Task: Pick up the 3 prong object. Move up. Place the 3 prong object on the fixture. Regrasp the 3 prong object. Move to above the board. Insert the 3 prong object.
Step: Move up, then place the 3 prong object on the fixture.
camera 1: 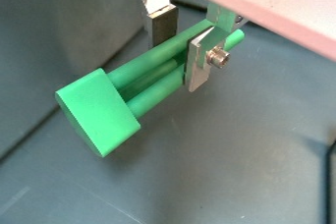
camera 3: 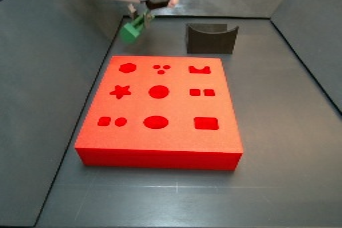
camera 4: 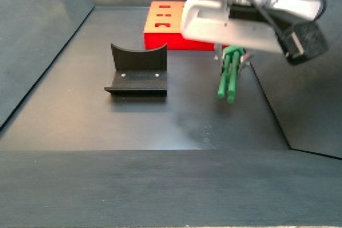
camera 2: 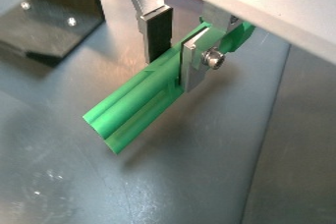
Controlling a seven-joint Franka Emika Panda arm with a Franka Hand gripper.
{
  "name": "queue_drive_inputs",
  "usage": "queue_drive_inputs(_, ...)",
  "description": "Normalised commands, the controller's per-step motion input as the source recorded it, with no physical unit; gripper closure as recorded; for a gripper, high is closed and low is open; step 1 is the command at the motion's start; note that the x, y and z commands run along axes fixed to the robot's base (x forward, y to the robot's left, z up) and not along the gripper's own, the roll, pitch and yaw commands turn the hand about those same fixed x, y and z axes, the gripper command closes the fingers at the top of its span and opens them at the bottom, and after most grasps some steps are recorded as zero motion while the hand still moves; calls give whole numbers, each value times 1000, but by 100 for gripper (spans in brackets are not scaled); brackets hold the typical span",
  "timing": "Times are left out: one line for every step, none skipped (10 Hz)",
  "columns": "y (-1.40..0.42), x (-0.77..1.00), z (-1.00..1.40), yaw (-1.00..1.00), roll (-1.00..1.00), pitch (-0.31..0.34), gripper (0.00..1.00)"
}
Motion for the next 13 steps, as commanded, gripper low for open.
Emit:
queue_drive_inputs(14,-29,280,-35,39,62,100)
queue_drive_inputs(0,0,1000,0,0,0,100)
queue_drive_inputs(-1,4,1000,3,12,-4,100)
queue_drive_inputs(1,-4,1000,0,17,10,100)
queue_drive_inputs(4,-9,1000,-5,26,21,100)
queue_drive_inputs(7,-13,1000,-11,37,28,100)
queue_drive_inputs(10,-18,1000,-18,49,36,100)
queue_drive_inputs(16,-22,1000,-24,65,43,100)
queue_drive_inputs(19,-24,976,-24,74,50,100)
queue_drive_inputs(17,-20,824,-17,78,58,100)
queue_drive_inputs(11,-7,566,-3,81,72,100)
queue_drive_inputs(12,-1,461,0,82,78,100)
queue_drive_inputs(14,1,251,5,86,88,100)
